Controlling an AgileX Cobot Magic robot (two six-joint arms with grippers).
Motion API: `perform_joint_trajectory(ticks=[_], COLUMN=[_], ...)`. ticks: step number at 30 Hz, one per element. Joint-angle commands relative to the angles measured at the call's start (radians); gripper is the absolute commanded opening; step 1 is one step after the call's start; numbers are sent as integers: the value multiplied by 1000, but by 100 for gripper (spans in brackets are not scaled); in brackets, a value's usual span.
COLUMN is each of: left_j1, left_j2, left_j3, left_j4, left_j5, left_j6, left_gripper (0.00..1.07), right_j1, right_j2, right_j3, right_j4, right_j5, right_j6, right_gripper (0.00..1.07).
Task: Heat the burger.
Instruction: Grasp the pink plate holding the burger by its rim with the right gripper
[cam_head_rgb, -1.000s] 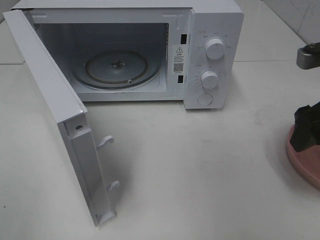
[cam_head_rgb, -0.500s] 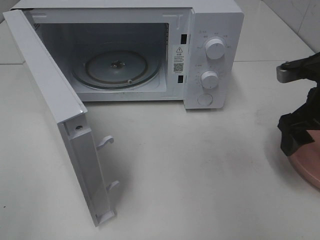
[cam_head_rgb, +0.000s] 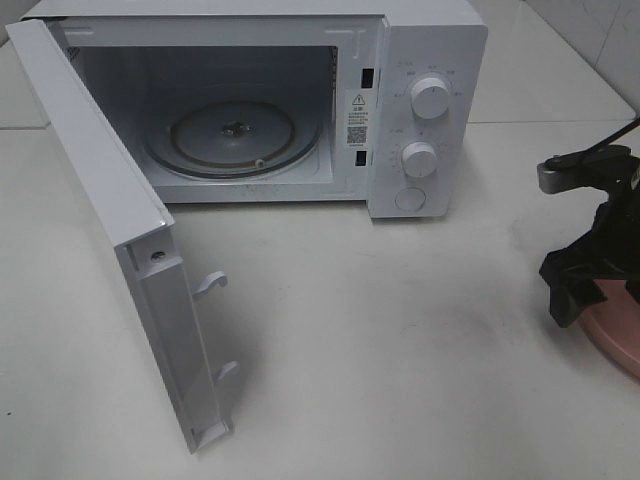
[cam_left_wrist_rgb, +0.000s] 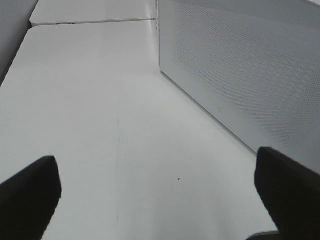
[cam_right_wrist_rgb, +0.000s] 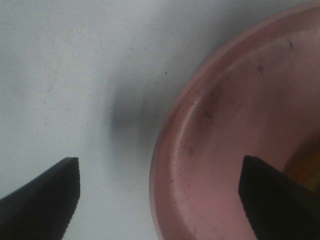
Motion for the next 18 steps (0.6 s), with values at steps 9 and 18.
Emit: perform_joint_trajectory(ticks=[9, 18], left_j1=[1, 1], left_j2=[-24, -24], left_j3=[4, 4], left_j4=[-8, -8], left_j5=[-14, -14], left_j6=[-5, -5], left_gripper=[98, 98], right_j1=[-6, -41], right_j2=[95, 134], right_j3=[-5, -5], right_j4=[-24, -36], right_j5=[-66, -106], right_j6=[16, 24], right_gripper=[80, 79])
